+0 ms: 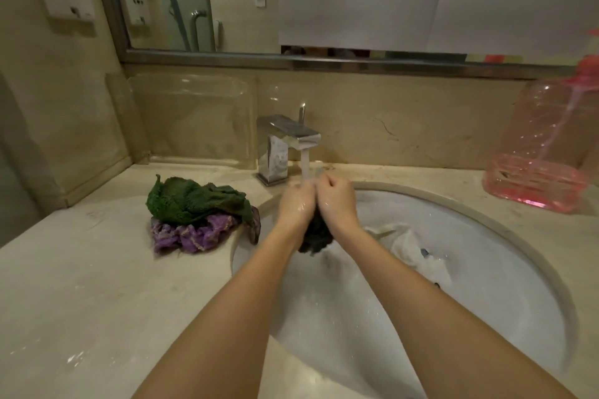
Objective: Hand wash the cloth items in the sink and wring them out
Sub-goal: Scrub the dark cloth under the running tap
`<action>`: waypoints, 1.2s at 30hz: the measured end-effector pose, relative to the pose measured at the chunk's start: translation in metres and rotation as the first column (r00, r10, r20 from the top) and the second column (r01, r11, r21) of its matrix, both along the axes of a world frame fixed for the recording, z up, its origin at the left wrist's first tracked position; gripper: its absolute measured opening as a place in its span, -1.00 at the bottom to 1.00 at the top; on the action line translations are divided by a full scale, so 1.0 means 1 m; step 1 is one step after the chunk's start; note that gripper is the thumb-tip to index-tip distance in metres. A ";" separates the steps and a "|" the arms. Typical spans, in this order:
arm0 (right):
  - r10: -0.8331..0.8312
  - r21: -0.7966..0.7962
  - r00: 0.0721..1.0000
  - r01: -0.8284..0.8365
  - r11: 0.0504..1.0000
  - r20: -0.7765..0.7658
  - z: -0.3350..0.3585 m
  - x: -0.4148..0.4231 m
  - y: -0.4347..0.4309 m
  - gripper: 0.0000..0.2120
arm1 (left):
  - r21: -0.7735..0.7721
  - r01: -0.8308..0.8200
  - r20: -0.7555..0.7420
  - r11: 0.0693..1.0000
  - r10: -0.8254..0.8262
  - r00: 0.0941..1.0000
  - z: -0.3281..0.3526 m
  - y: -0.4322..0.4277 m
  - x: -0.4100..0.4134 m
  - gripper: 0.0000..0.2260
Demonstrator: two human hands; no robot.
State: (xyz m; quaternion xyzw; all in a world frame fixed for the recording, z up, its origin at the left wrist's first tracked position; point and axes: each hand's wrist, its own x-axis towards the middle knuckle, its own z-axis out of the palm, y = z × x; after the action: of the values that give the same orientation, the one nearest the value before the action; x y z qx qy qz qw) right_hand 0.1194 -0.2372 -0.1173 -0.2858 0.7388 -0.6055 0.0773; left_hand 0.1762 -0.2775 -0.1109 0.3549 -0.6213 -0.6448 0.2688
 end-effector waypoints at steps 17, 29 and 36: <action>0.395 -0.512 0.783 -0.115 0.851 0.480 0.020 -0.030 0.013 -0.86 | 0.172 0.129 -0.070 0.977 -0.118 0.991 -0.006 -0.014 0.015 -0.63; 0.055 0.204 0.994 -0.072 0.976 0.091 0.000 -0.024 0.010 -0.85 | 0.067 -0.051 -0.271 0.996 0.068 0.960 -0.005 -0.023 0.008 -0.67; 0.287 -0.134 0.677 -0.270 0.954 0.678 -0.003 -0.005 0.017 -0.70 | -0.076 -0.104 -0.360 0.992 0.070 0.930 -0.007 -0.024 0.006 -0.78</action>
State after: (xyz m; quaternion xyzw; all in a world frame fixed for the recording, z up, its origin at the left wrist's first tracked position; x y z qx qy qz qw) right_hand 0.1147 -0.2205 -0.1202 -0.1493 0.5974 -0.6572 0.4347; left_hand 0.1823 -0.3016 -0.1175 0.2461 -0.5756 -0.6560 0.4216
